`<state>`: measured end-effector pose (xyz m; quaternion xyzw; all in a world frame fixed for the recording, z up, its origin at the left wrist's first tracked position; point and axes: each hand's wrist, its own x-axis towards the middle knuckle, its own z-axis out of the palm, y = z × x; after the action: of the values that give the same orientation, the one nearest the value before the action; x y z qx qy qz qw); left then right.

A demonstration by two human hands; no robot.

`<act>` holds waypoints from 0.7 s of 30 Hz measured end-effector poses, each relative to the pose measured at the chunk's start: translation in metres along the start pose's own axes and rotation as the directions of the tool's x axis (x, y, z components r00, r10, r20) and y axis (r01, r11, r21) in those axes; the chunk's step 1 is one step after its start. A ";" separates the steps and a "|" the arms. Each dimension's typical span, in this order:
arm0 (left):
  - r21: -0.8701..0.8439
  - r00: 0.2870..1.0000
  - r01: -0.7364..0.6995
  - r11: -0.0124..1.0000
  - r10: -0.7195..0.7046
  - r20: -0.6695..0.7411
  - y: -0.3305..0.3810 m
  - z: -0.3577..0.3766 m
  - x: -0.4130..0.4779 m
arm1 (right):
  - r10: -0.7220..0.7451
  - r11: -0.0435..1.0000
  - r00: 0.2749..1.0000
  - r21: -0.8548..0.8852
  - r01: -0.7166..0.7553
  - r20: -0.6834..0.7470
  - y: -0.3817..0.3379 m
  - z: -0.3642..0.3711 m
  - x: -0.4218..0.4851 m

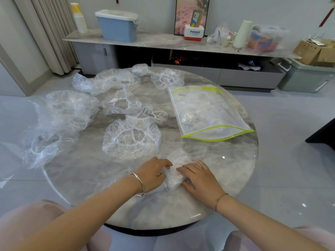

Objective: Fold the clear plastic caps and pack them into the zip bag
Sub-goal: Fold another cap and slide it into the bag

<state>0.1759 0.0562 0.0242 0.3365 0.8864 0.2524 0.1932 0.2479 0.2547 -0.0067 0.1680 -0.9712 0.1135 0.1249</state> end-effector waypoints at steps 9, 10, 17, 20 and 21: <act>-0.057 0.996 0.044 0.997 -0.048 -0.076 -0.004 0.007 0.000 | 0.347 0.704 0.903 0.566 -0.430 0.254 0.001 -0.019 0.016; -0.082 0.994 0.056 0.995 -0.064 -0.093 -0.005 0.008 0.000 | 0.374 0.681 0.889 0.573 -0.457 0.264 0.002 -0.019 0.017; -0.375 0.984 0.142 0.916 -0.171 -0.047 0.001 0.003 -0.001 | 0.367 0.799 0.906 0.426 -0.424 0.212 0.008 -0.007 0.024; -0.319 0.975 0.166 0.933 -0.204 -0.088 0.001 0.006 0.000 | 0.338 0.857 0.912 0.326 -0.400 0.232 0.006 -0.007 0.029; -0.262 0.974 0.162 0.951 -0.196 -0.109 0.001 0.007 0.000 | 0.327 0.867 0.913 0.307 -0.392 0.243 0.004 -0.008 0.030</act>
<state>0.1799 0.0589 0.0192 0.2094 0.8851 0.3662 0.1966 0.2205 0.2511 0.0085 0.0127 -0.9570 0.2892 -0.0201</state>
